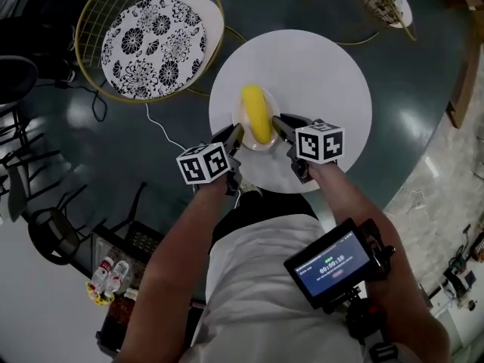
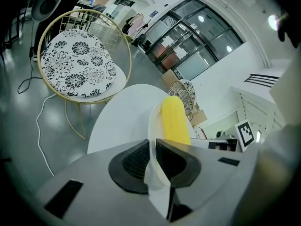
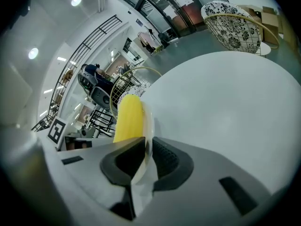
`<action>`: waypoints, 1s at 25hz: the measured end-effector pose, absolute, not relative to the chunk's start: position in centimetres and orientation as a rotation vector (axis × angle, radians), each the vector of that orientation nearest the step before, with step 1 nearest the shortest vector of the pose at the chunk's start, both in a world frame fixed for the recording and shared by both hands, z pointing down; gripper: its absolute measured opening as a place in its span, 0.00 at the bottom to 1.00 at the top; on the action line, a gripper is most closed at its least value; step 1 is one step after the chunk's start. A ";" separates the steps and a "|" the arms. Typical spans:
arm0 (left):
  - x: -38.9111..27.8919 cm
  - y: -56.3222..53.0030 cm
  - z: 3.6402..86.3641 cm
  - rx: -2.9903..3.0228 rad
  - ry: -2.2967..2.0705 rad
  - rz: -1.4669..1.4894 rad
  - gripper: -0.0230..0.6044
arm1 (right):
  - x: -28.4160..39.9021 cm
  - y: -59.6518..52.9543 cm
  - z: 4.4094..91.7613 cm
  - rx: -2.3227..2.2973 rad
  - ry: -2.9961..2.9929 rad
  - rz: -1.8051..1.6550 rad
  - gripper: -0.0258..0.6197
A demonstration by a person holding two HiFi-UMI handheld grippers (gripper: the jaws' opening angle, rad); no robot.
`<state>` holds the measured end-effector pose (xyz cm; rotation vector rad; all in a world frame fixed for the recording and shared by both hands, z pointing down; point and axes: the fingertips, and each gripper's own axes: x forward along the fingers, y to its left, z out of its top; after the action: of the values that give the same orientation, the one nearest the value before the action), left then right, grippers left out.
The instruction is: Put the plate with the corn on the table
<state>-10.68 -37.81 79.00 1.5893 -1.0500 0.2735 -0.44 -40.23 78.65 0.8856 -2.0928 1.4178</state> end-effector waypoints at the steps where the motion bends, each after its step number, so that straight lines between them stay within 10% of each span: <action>1: -10.7 -38.2 79.1 1.592 -1.054 0.275 0.11 | -0.4 -40.6 78.8 0.891 -2.089 1.412 0.13; 25: -10.3 -40.1 80.7 1.579 -1.147 0.427 0.11 | -0.3 -42.3 80.8 0.904 -2.006 1.303 0.13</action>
<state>-10.29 -40.08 80.75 1.5788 -1.1474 0.4274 -0.28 -42.27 80.81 0.9037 -2.0065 1.3034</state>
